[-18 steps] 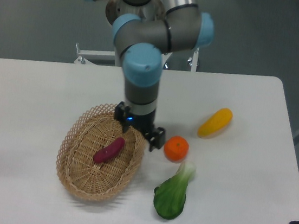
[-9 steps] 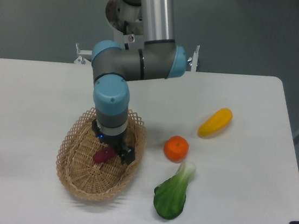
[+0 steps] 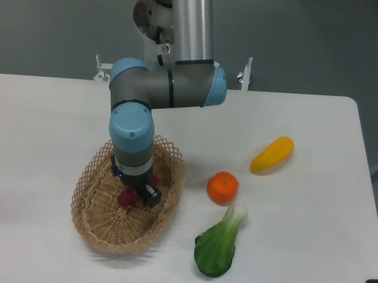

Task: Pick up the sweet potato from the basket
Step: 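Lower the gripper onto the sweet potato and close on it, then lift the sweet potato out of the basket and carry it beside the yellow pepper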

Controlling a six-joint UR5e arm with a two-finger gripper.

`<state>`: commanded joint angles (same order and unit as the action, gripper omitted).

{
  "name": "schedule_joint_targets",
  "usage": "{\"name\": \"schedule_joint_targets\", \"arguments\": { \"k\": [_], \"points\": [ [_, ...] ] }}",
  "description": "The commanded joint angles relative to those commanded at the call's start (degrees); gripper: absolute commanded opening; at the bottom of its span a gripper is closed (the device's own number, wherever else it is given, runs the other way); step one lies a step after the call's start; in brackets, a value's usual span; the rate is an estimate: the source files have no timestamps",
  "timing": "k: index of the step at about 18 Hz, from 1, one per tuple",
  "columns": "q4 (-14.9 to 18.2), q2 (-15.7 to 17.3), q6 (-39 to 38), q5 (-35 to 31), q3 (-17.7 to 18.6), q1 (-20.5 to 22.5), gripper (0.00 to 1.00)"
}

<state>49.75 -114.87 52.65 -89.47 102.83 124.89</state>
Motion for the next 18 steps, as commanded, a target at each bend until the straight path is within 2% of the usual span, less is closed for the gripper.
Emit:
{"name": "schedule_joint_targets", "arguments": {
  "k": [2,5,12,14,18],
  "points": [
    [0.0,0.1,-0.1,0.0,0.0,0.0,0.20],
    [0.0,0.4,-0.1,0.0,-0.3,0.1,0.17],
    [0.4,2.7,0.2,0.3,-2.4,0.9,0.17],
    [0.6,3.4,0.6,0.1,-4.4,3.1,0.17],
    [1.2,4.2,7.8,0.4,-8.3,9.7,0.17]
  ]
}}
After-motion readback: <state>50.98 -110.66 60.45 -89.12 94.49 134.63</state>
